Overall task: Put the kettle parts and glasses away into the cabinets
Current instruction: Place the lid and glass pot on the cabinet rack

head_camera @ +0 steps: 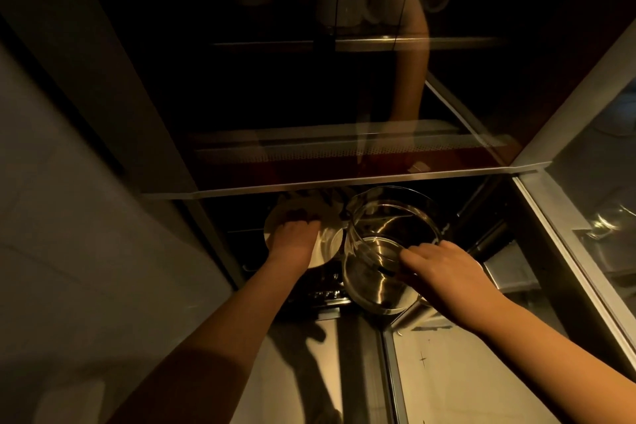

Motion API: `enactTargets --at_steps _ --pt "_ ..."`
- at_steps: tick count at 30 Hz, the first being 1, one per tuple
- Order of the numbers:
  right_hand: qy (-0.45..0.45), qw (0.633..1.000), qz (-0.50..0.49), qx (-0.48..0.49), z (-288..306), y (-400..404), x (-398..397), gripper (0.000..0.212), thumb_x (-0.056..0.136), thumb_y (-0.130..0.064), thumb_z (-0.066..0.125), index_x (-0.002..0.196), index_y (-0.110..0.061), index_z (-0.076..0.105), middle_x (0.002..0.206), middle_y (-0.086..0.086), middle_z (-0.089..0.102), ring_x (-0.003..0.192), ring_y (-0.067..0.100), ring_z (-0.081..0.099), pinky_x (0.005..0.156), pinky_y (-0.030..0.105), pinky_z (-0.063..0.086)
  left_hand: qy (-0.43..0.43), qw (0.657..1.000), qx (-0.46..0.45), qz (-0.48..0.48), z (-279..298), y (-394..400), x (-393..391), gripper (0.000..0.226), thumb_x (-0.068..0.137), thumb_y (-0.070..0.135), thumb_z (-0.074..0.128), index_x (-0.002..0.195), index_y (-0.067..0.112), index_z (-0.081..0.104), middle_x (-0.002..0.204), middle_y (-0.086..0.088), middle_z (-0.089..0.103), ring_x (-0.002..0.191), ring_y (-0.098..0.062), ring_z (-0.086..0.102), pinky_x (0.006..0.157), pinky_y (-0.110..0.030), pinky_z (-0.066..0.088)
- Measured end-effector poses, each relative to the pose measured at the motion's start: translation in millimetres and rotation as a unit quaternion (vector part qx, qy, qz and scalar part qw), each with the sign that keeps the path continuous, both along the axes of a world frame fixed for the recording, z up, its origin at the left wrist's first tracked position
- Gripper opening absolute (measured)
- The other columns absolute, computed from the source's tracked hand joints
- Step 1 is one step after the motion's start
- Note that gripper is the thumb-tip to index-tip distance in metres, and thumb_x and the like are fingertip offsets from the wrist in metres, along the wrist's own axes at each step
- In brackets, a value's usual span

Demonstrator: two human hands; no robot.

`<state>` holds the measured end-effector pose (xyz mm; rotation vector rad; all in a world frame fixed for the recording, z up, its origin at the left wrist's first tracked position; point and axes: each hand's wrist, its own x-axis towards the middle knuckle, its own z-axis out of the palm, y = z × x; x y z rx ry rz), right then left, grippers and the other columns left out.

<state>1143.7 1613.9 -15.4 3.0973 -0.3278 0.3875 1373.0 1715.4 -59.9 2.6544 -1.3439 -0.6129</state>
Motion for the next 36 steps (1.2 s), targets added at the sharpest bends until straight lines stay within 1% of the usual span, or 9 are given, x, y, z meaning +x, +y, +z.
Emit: enactTargets --at_steps 3,13,17,24,26,28,29,32,36 --pt "0.002 1.000 -0.004 -0.001 -0.5 -2.7 1.4 0.040 0.057 -0.020 0.088 0.086 -0.027 0.061 0.073 -0.011 0.063 0.063 0.009 0.061 0.058 0.023 0.043 0.072 0.993 -0.067 0.068 0.5 -2.3 3.6 0.036 0.099 0.024 0.044 0.129 0.005 0.053 0.131 -0.016 0.055 0.120 -0.031 0.050 0.101 -0.037 0.040" --pt "-0.003 1.000 0.001 -0.001 0.2 -7.0 1.9 0.041 0.057 -0.019 0.088 0.086 -0.026 0.060 0.073 -0.010 0.064 0.063 0.010 0.062 0.057 0.025 0.047 0.281 0.909 -0.174 0.254 -2.5 -18.5 3.9 0.041 0.101 0.027 0.040 0.135 0.004 0.041 0.135 -0.019 0.044 0.121 -0.035 0.044 0.103 -0.040 0.039" --pt "-0.002 1.000 0.000 0.002 0.8 -5.1 0.5 0.037 0.061 -0.020 0.086 0.086 -0.026 0.061 0.073 -0.010 0.064 0.064 0.010 0.062 0.058 0.025 0.046 0.320 0.880 -0.188 0.298 -7.0 -21.4 6.0 0.045 0.100 0.029 0.042 0.138 0.005 0.037 0.138 -0.018 0.042 0.123 -0.034 0.042 0.104 -0.041 0.038" --pt "0.007 1.000 -0.010 0.011 1.7 -3.2 -4.1 0.040 0.059 -0.019 0.087 0.087 -0.026 0.060 0.074 -0.011 0.064 0.065 0.009 0.062 0.060 0.023 0.043 0.342 0.861 -0.193 0.324 -15.4 -23.0 10.1 0.054 0.097 0.033 0.049 0.142 0.010 0.031 0.141 -0.016 0.037 0.123 -0.035 0.041 0.102 -0.044 0.040" --pt "0.004 1.000 -0.012 0.016 2.1 -3.1 -4.6 0.041 0.059 -0.018 0.087 0.089 -0.027 0.060 0.076 -0.011 0.065 0.067 0.009 0.062 0.062 0.023 0.042 0.295 0.897 -0.180 0.276 -21.2 -19.3 11.0 0.056 0.097 0.036 0.048 0.144 0.014 0.029 0.143 -0.014 0.037 0.124 -0.033 0.041 0.099 -0.041 0.040" --pt "0.001 1.000 -0.014 0.019 2.6 -3.0 -4.7 0.043 0.059 -0.018 0.087 0.089 -0.027 0.058 0.075 -0.010 0.064 0.067 0.010 0.062 0.062 0.023 0.043 0.165 0.971 -0.109 0.132 -22.0 -11.7 10.0 0.057 0.097 0.043 0.044 0.146 0.017 0.029 0.146 -0.011 0.036 0.128 -0.029 0.040 0.101 -0.037 0.037" --pt "0.001 1.000 -0.015 0.019 2.7 -2.8 -4.6 0.043 0.059 -0.017 0.087 0.088 -0.027 0.057 0.074 -0.010 0.064 0.066 0.010 0.062 0.061 0.024 0.043 0.106 0.988 -0.090 0.075 -20.5 -7.6 8.9 0.058 0.096 0.048 0.044 0.145 0.018 0.032 0.145 -0.009 0.039 0.127 -0.028 0.041 0.101 -0.035 0.038" --pt "0.003 1.000 -0.017 0.017 3.2 -2.5 -3.5 0.041 0.059 -0.017 0.087 0.087 -0.027 0.059 0.073 -0.011 0.063 0.065 0.010 0.062 0.060 0.025 0.045 0.052 0.998 -0.047 0.008 -20.1 -2.9 9.6 0.055 0.092 0.054 0.047 0.133 0.018 0.046 0.131 -0.007 0.052 0.115 -0.025 0.051 0.087 -0.031 0.043" --pt "-0.008 1.000 -0.014 0.020 4.1 0.6 -2.6 0.044 0.055 -0.015 0.089 0.085 -0.027 0.058 0.071 -0.010 0.063 0.063 0.010 0.062 0.059 0.024 0.043 0.019 0.999 -0.032 -0.011 -23.0 -1.3 11.1 0.038 0.098 0.042 0.041 0.118 0.014 0.055 0.104 -0.004 0.058 0.090 -0.019 0.056 0.072 -0.028 0.041"
